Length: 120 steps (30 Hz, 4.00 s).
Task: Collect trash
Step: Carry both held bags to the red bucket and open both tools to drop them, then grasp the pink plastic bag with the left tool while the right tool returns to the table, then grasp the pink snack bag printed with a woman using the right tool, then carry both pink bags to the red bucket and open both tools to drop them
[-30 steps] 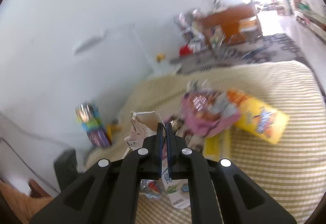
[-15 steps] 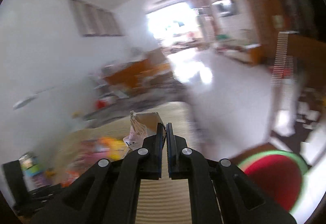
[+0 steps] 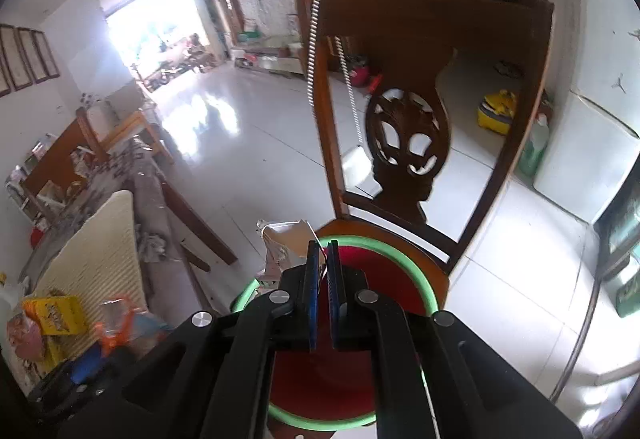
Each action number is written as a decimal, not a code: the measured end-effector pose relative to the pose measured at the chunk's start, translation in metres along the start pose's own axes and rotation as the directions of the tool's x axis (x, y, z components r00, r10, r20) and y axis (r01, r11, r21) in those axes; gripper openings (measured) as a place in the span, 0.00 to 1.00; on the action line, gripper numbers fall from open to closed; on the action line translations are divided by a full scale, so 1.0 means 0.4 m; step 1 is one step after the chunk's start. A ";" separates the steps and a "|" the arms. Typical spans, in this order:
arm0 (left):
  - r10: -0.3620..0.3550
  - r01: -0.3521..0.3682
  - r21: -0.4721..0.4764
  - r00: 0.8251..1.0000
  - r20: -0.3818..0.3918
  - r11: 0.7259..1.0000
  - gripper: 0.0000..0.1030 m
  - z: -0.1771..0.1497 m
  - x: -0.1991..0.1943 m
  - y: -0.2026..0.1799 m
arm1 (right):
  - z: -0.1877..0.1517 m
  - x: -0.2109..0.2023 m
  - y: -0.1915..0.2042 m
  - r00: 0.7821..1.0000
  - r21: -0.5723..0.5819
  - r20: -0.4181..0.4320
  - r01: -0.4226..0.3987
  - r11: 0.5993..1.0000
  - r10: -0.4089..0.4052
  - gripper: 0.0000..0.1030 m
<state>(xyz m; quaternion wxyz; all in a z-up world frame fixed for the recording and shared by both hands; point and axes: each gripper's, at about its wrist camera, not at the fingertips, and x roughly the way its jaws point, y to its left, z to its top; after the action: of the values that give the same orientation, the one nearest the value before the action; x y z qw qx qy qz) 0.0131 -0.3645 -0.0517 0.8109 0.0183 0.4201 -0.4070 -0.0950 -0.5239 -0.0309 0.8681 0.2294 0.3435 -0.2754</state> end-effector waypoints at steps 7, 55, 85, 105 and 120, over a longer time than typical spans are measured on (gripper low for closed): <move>-0.015 0.019 0.065 0.998 -0.066 0.998 0.44 -0.004 0.064 -0.042 | 0.012 0.021 0.003 0.997 0.020 0.004 0.077 0.997 -0.078 0.12; 0.515 -0.545 -0.429 0.835 -0.195 0.721 0.61 -0.333 -0.549 0.818 | -0.124 0.001 0.616 0.935 -0.365 -0.121 -0.355 0.861 0.334 0.58; 0.535 -0.476 -0.504 0.844 -0.032 0.721 0.14 -0.441 -0.663 0.699 | -0.387 -0.053 1.090 0.818 -0.694 -0.395 -0.563 0.448 0.418 0.35; 0.562 -0.486 -0.497 0.827 0.003 0.719 0.14 -0.436 -0.671 0.695 | -0.303 -0.229 0.879 0.727 -0.618 -0.320 -0.646 0.449 0.607 0.17; 0.654 -0.591 -0.400 0.756 0.031 0.701 0.14 -0.422 -0.647 0.654 | -0.274 -0.178 0.673 0.786 -0.561 -0.178 -0.575 0.595 0.592 0.18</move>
<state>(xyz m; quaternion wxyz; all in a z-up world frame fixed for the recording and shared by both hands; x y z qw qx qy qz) -0.0044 0.0396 -0.0624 0.9218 -0.0266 0.3861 -0.0223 -0.0191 -0.2368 0.0045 0.9407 0.0452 0.3054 0.1408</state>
